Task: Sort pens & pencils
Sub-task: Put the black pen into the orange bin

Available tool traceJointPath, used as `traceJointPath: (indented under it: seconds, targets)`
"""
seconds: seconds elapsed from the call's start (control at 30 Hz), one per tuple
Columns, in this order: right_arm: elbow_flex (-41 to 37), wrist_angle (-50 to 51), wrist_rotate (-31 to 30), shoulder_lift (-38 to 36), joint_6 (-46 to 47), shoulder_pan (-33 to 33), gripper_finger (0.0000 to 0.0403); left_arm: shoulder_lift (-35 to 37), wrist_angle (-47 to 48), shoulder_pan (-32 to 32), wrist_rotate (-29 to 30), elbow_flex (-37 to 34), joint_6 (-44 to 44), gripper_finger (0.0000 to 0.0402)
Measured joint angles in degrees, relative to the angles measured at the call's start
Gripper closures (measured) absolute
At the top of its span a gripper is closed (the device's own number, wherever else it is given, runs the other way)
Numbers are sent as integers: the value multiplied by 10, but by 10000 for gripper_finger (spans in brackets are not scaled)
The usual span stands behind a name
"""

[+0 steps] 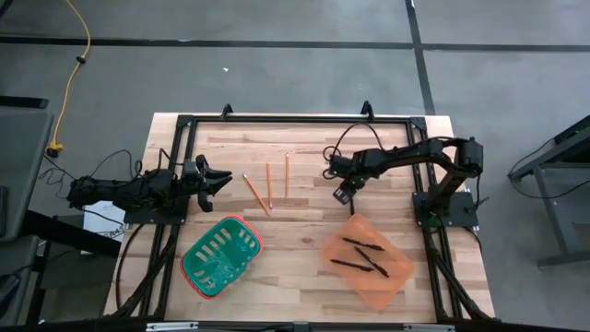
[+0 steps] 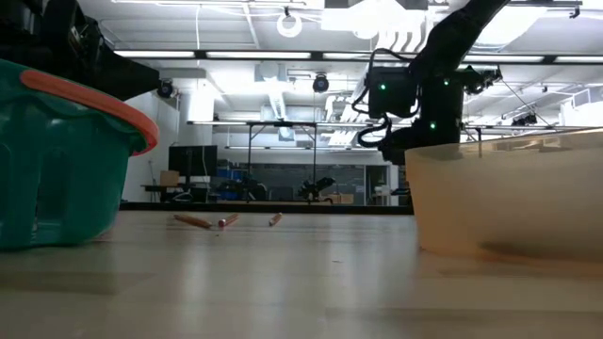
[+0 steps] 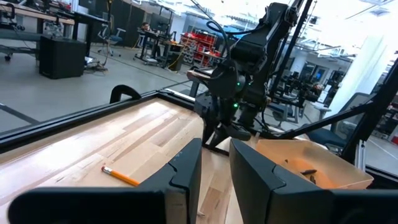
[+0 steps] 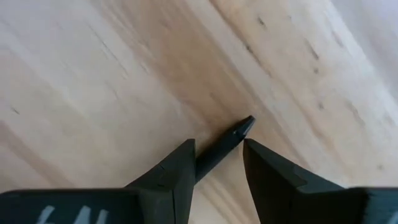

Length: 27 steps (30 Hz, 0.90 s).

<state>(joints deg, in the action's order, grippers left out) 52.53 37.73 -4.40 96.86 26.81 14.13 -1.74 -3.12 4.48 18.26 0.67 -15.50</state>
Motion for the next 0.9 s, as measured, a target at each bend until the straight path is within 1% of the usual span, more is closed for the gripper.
traceJointPath:
  seconds: [0.17, 0.37, 0.47, 0.63, 0.77, 0.9]
  targets:
    - [0, 13, 14, 0, 111, 7, 275, 0, 0, 0, 0, 0, 0, 330]
    - [0, 57, 20, 0, 198, 6, 275, 0, 0, 0, 0, 0, 0, 330]
    - [0, 63, 38, 0, 227, 5, 275, 0, 0, 0, 0, 0, 0, 330]
    - [0, 63, 57, 0, 315, 3, 275, 0, 0, 0, 0, 0, 0, 330]
    - [0, 63, 59, 0, 333, 3, 277, 0, 0, 0, 0, 0, 0, 330]
    - [3, 61, 53, 14, 329, 1, 298, 0, 0, 0, 0, 0, 0, 330]
